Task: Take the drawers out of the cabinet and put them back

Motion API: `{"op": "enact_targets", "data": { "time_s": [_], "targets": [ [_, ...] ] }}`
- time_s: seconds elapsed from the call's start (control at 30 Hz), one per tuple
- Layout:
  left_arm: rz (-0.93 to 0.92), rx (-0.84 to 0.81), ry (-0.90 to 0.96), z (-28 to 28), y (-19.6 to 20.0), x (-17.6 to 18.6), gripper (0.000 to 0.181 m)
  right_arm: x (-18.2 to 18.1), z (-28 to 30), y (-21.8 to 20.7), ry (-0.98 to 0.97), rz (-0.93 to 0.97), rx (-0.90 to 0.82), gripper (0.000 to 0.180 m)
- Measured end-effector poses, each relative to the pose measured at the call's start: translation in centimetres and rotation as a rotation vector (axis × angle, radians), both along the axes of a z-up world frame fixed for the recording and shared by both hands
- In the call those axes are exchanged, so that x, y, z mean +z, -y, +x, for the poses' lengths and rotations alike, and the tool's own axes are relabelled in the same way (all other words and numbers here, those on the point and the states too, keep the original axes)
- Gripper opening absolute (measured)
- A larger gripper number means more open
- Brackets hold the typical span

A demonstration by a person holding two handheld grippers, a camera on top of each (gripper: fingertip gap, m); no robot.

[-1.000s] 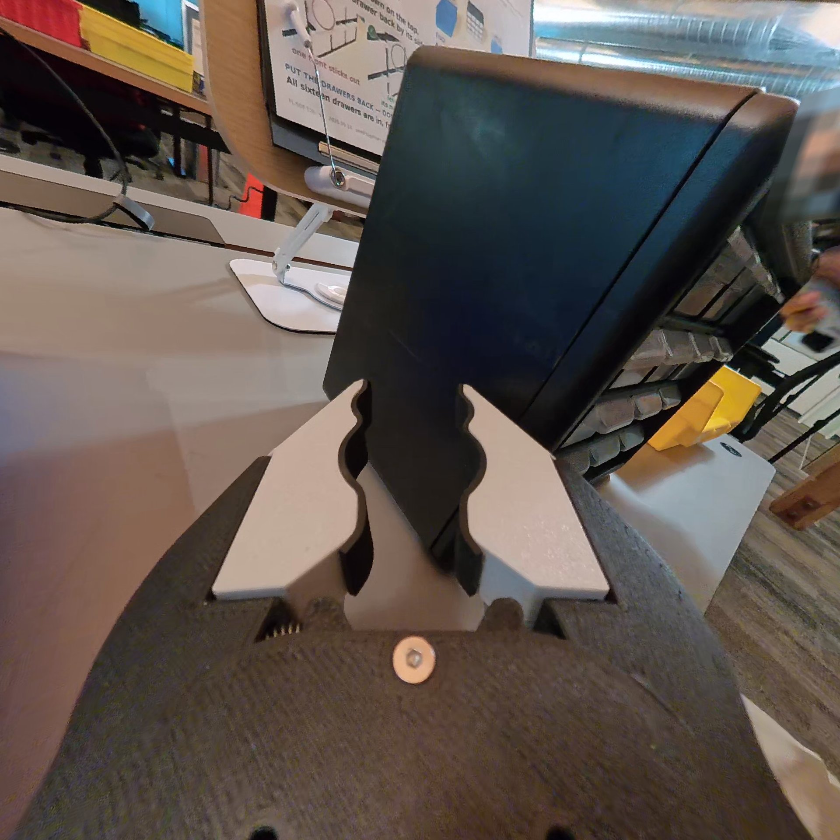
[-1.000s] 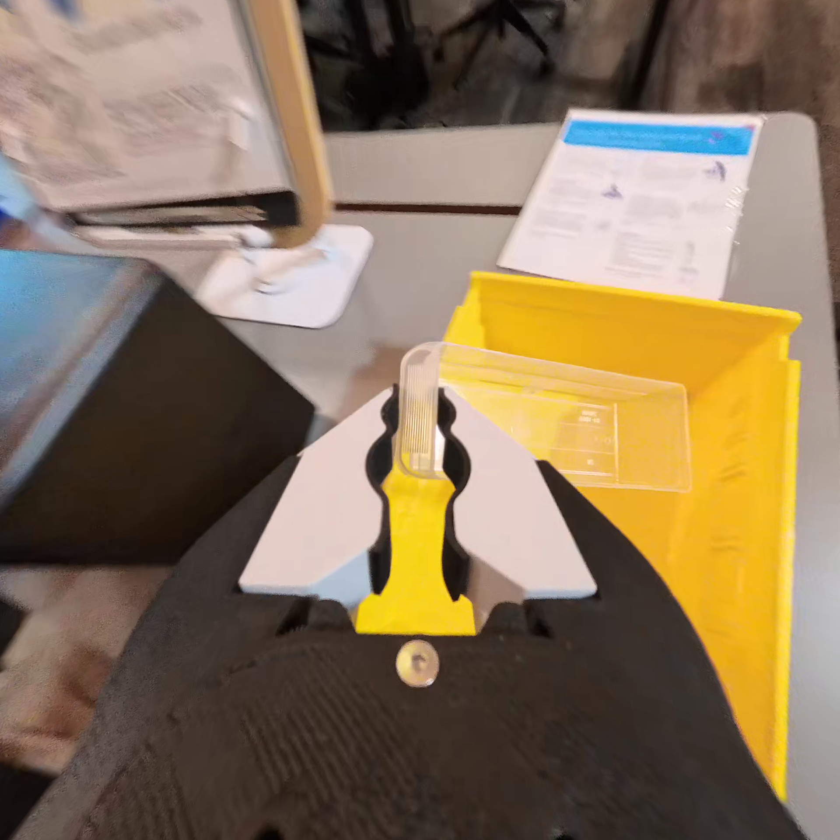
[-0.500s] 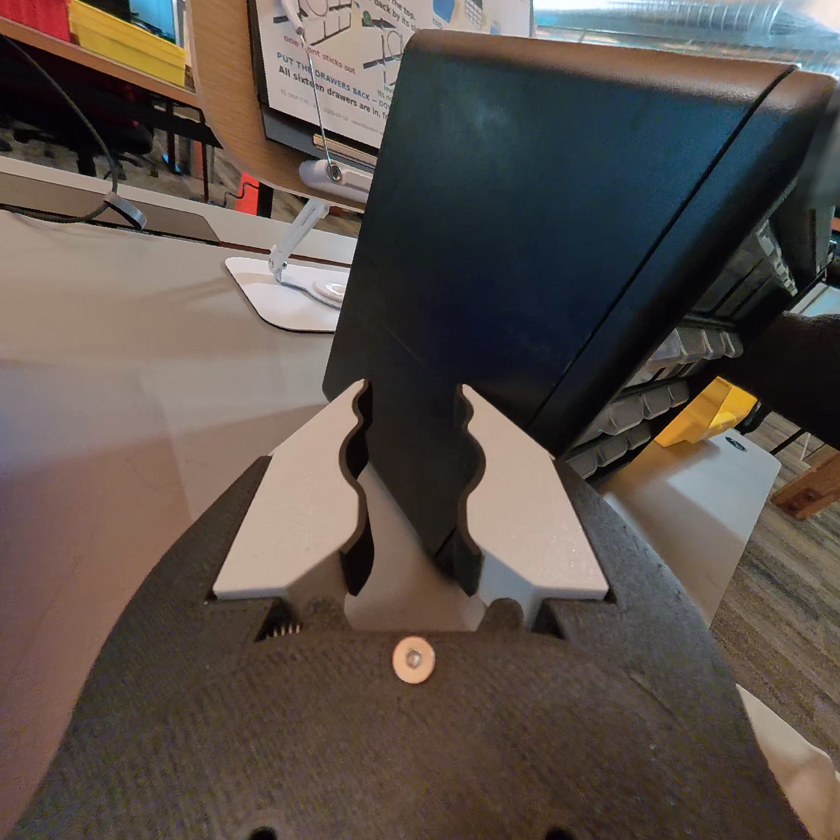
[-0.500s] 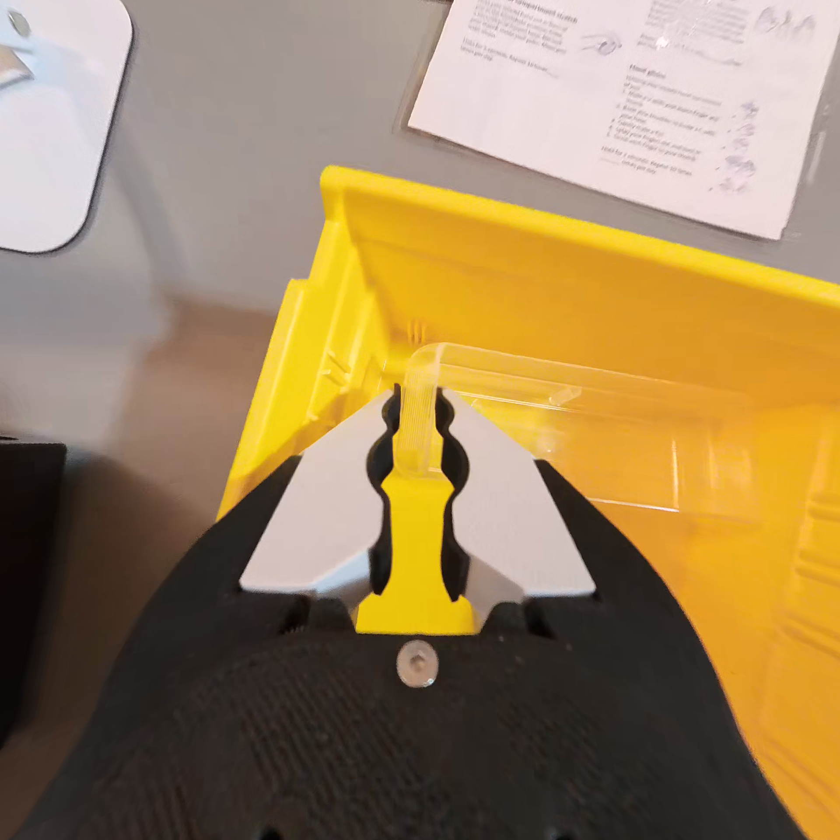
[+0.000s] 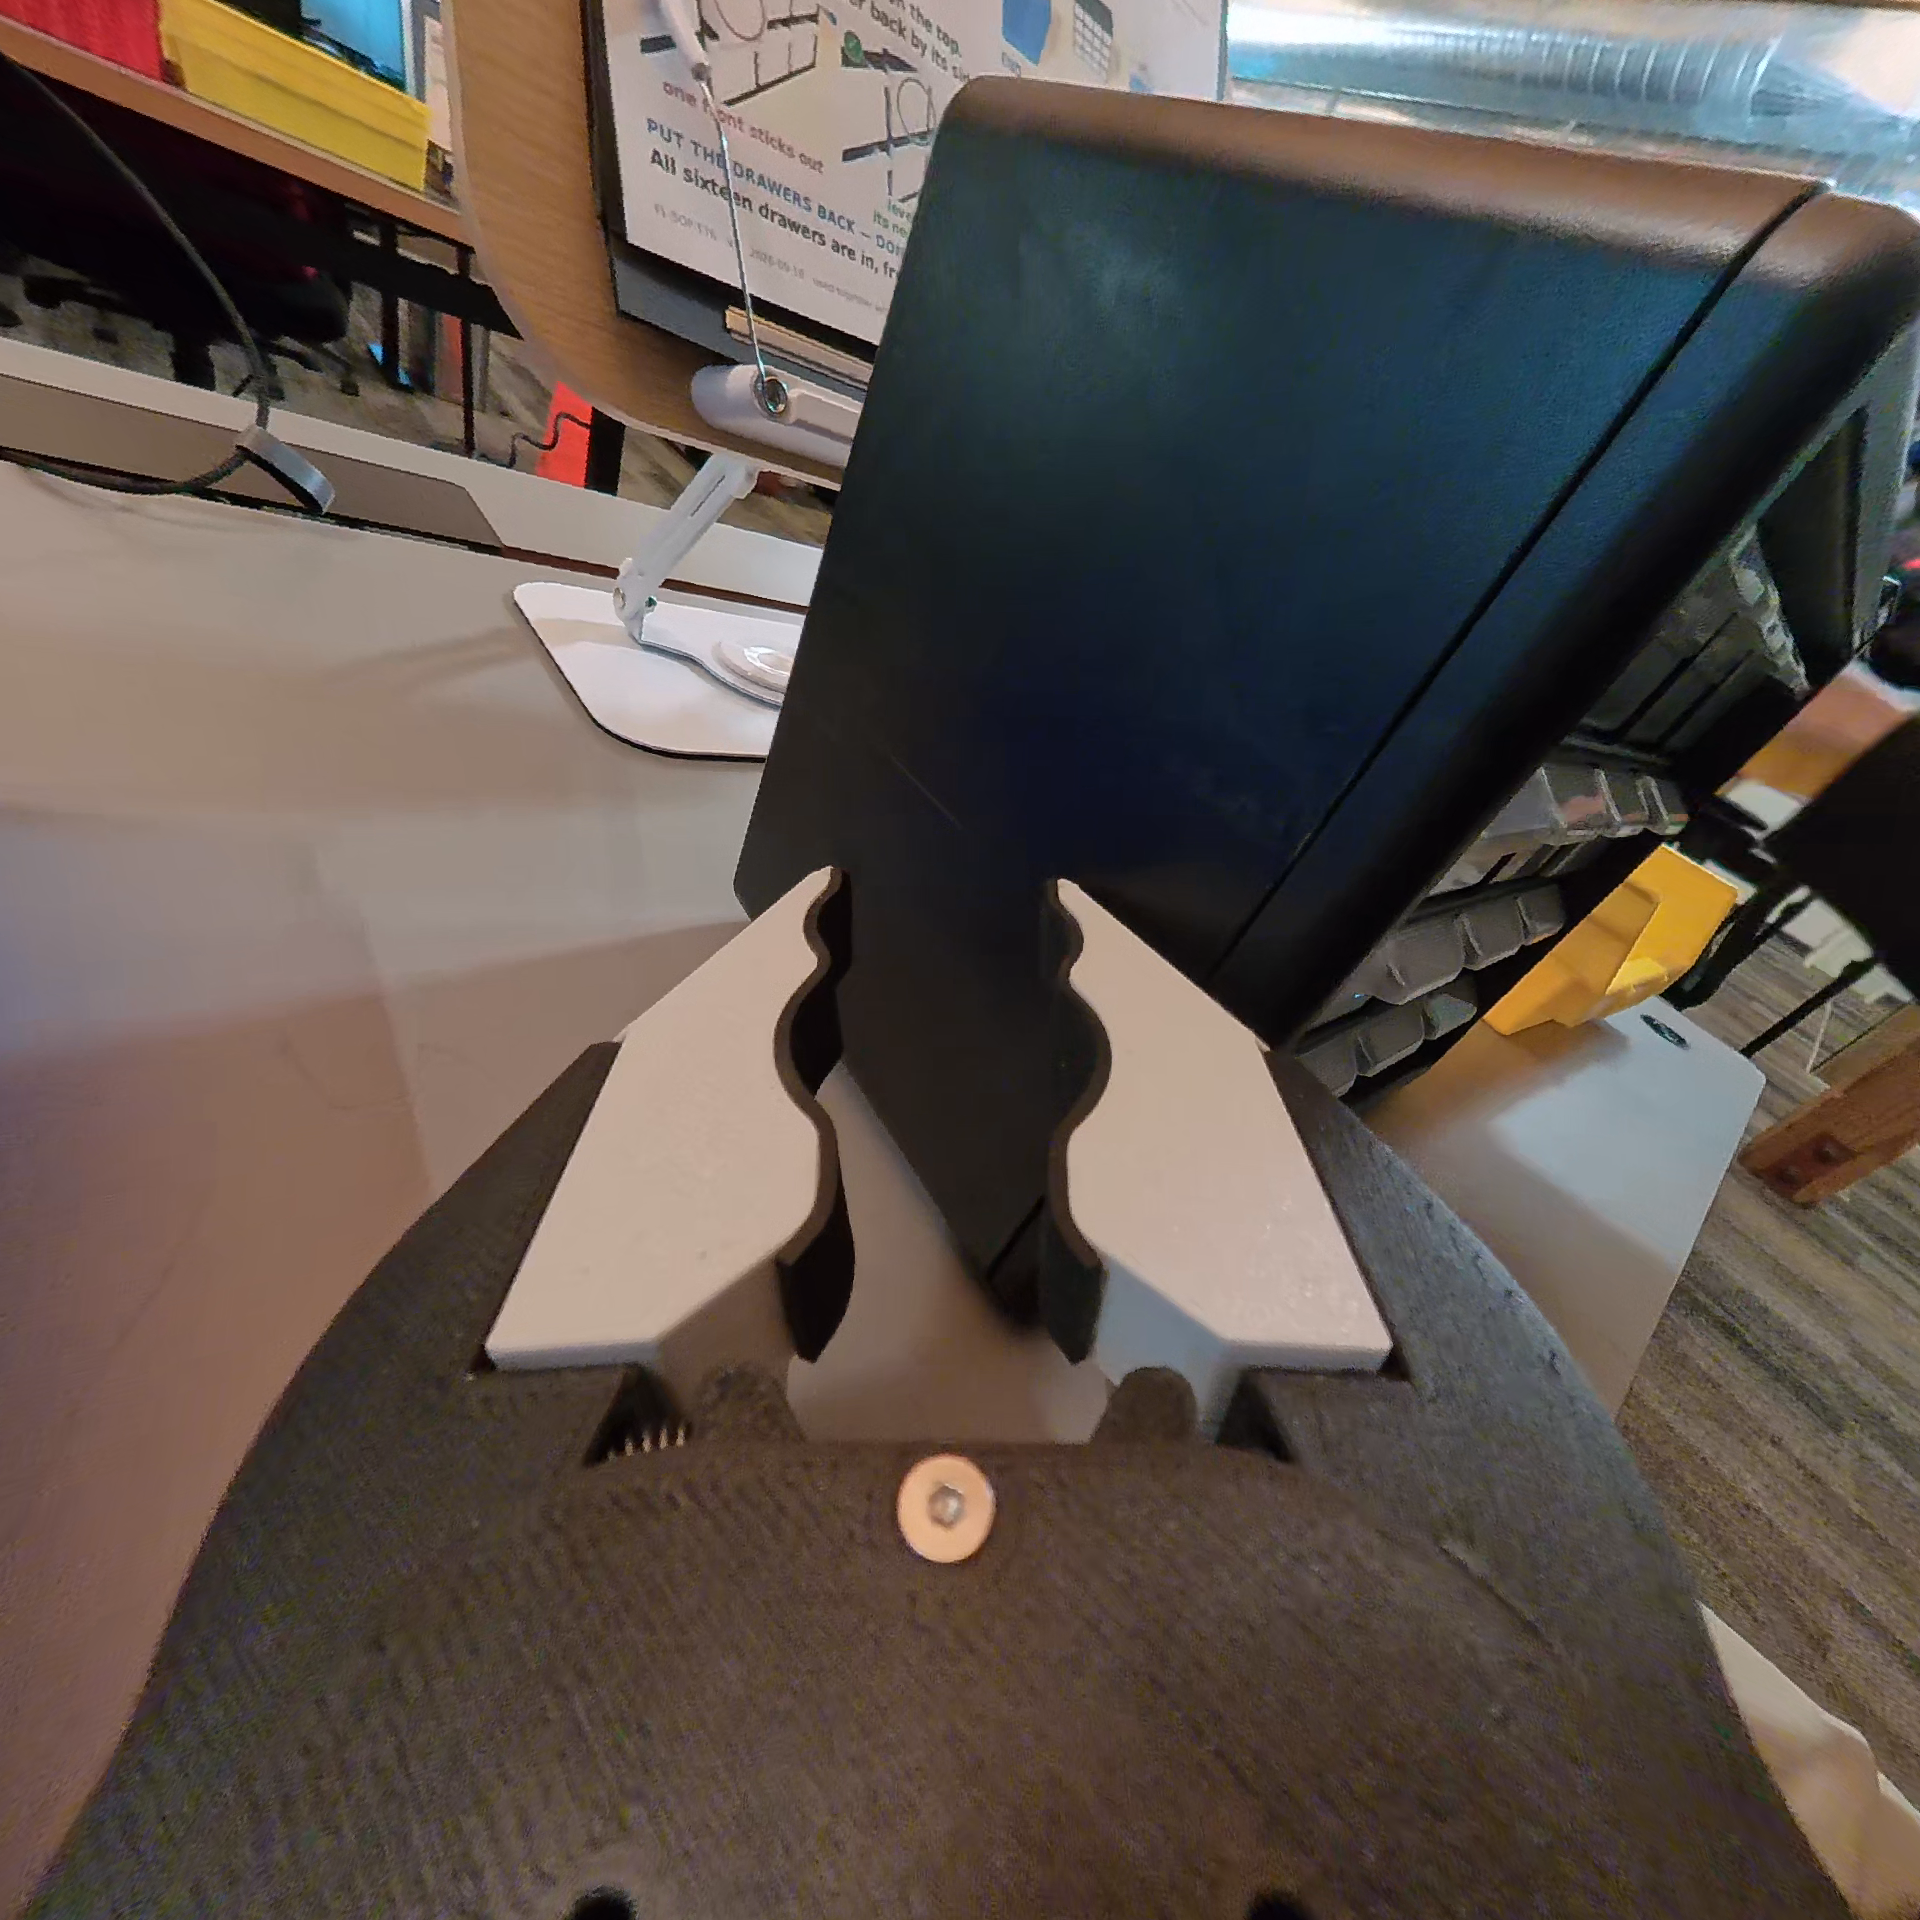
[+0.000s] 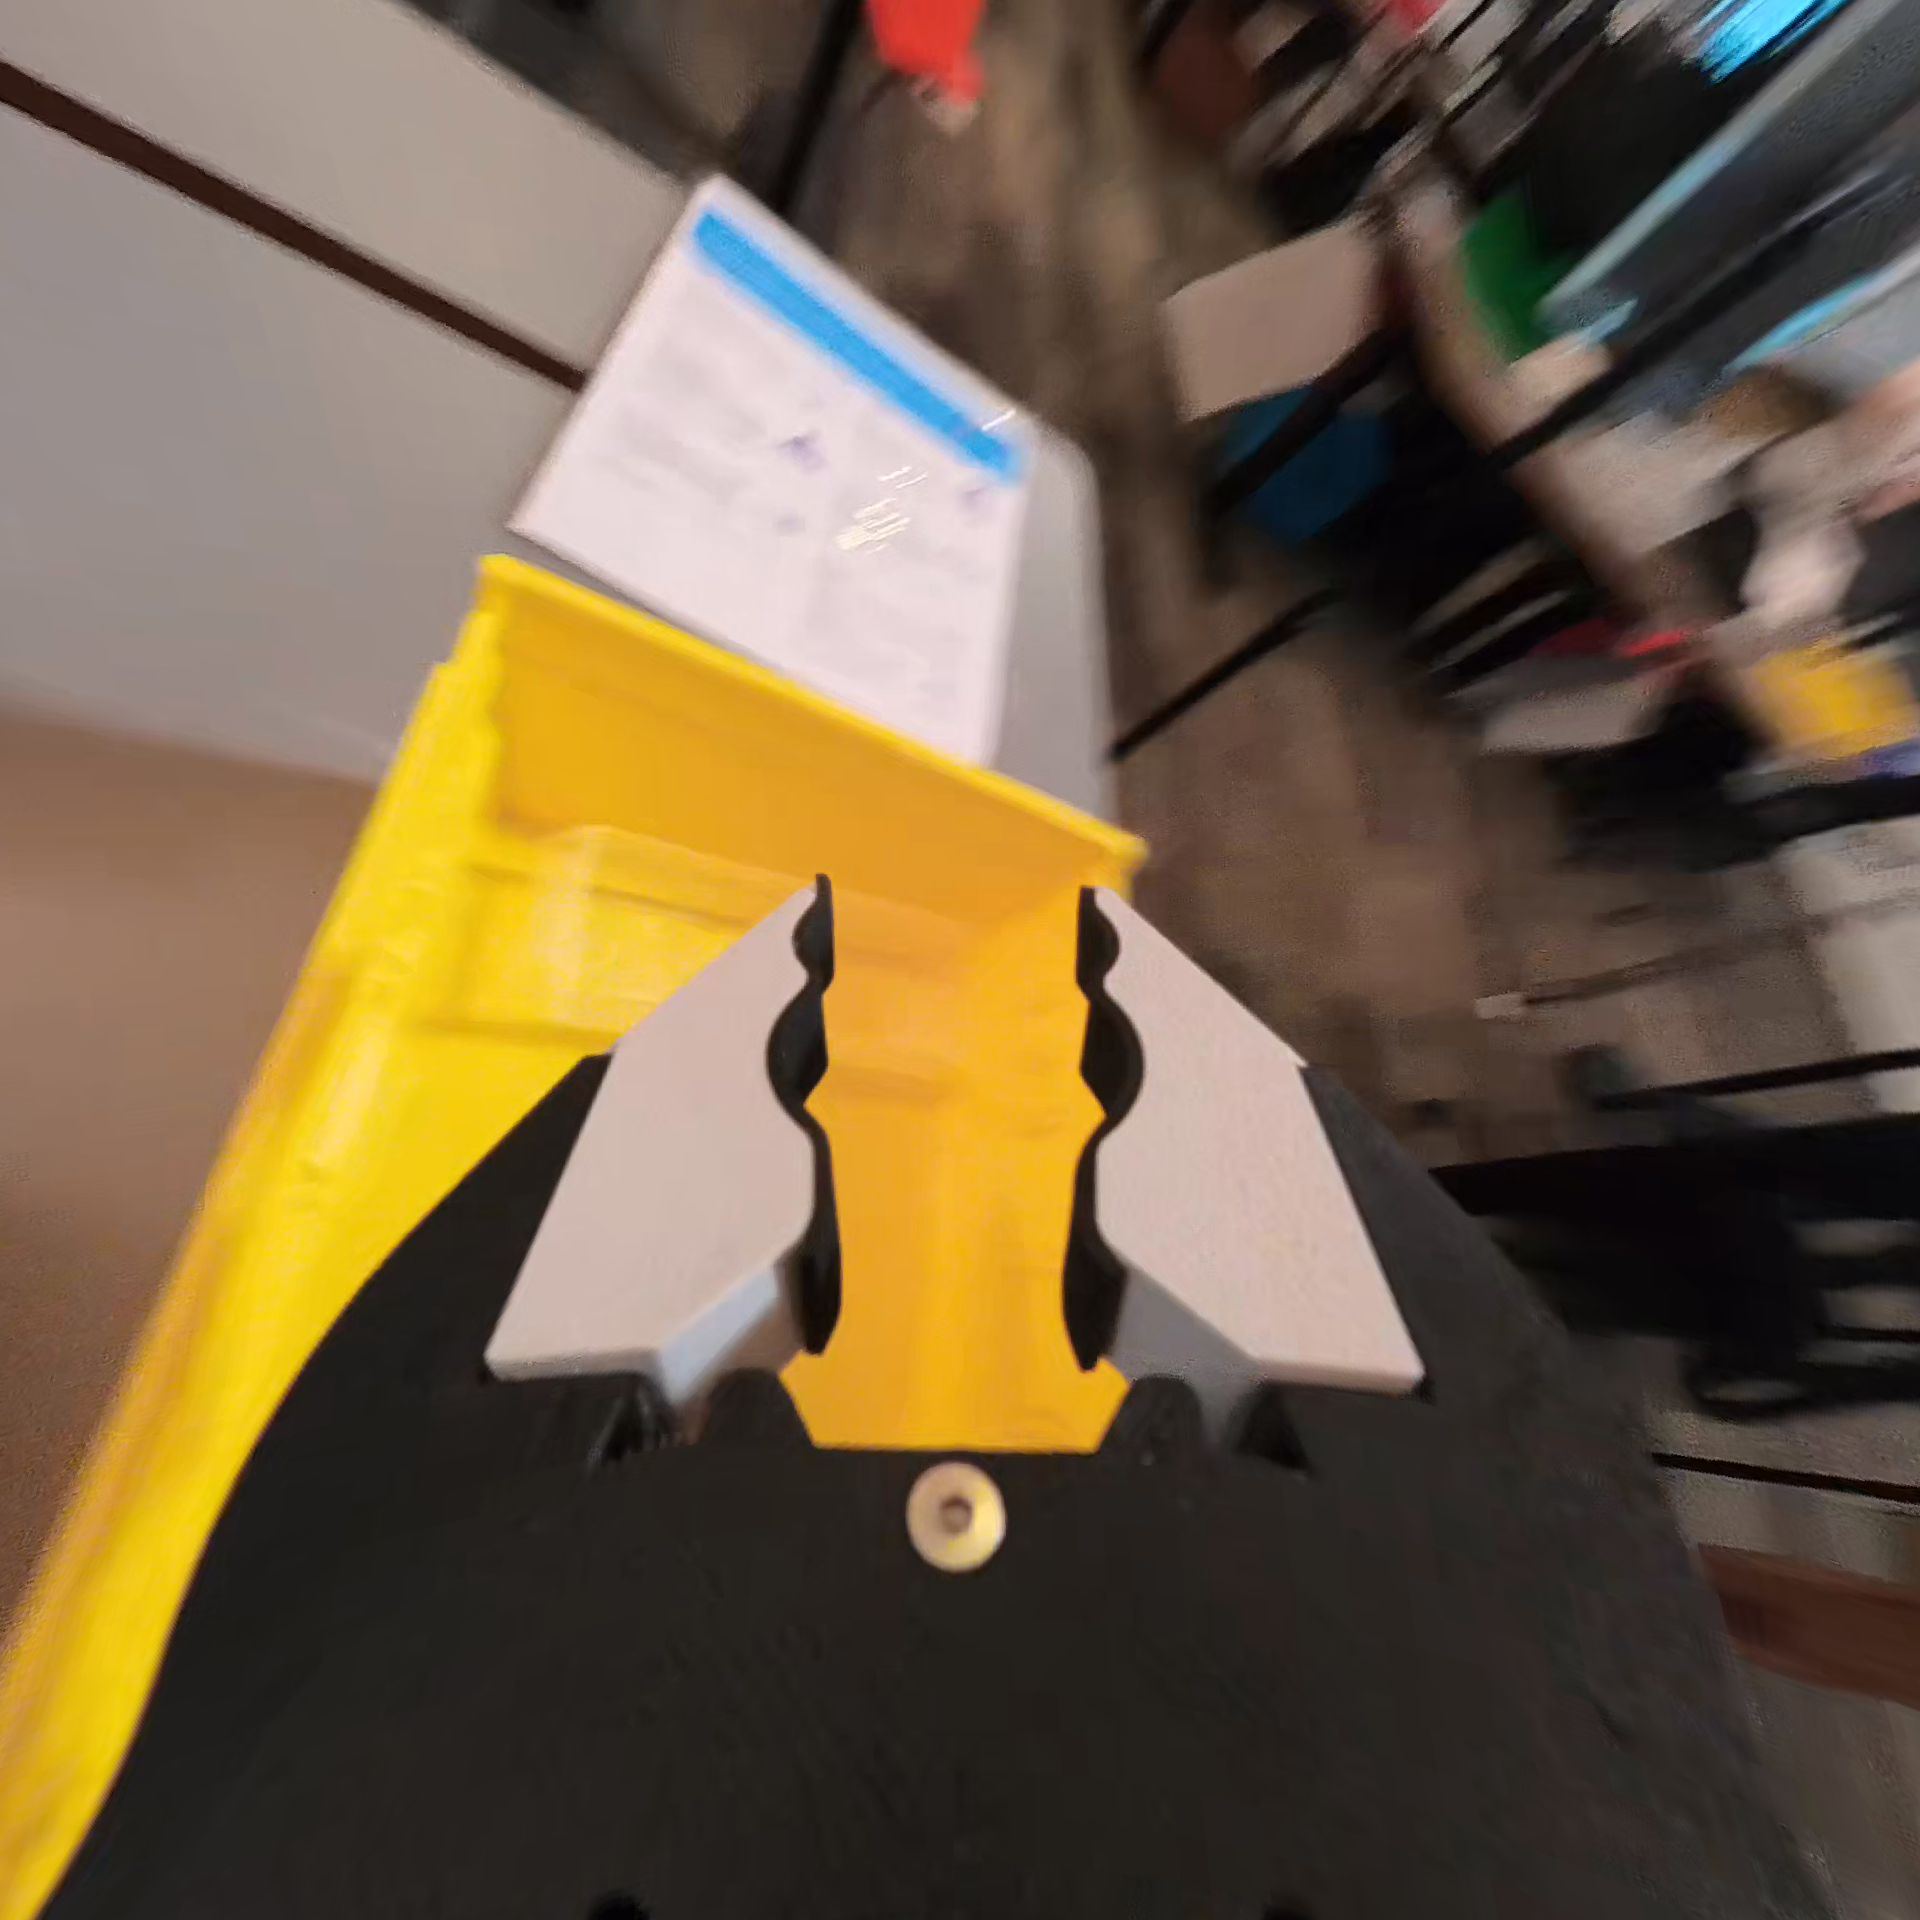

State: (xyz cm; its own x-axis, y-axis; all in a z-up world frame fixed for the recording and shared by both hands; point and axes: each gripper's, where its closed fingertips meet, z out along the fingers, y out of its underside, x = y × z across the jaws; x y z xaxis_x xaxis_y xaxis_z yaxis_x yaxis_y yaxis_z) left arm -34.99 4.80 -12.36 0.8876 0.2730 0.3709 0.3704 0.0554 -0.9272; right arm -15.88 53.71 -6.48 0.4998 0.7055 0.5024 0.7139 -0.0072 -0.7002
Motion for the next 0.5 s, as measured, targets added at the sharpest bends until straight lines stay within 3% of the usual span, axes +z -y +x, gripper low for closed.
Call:
{"op": "enact_targets", "data": {
  "time_s": [0.1,0.2,0.27,0.37,0.5],
  "targets": [
    [-0.004,-0.004,0.014,0.0,-0.1,-0.2,0.033,7.9,4.3,3.2,0.047,0.365,-0.018,0.038],
    [-0.004,0.000,0.017,-0.1,-0.2,-0.3,0.033,13.2,5.8,11.7,0.009,0.629,0.087,0.035],
    [-0.007,0.006,0.019,-0.1,-0.2,-0.3,0.033,14.6,5.5,18.7,-0.062,0.765,0.197,0.025],
    [-0.015,0.030,0.024,-0.4,-0.2,-0.4,0.034,12.4,3.0,29.4,-0.188,0.843,0.420,0.012],
    [-0.022,0.058,0.022,-0.4,-0.3,-0.5,0.034,3.5,-2.3,38.4,-0.141,0.787,0.653,0.021]
  ]
}}
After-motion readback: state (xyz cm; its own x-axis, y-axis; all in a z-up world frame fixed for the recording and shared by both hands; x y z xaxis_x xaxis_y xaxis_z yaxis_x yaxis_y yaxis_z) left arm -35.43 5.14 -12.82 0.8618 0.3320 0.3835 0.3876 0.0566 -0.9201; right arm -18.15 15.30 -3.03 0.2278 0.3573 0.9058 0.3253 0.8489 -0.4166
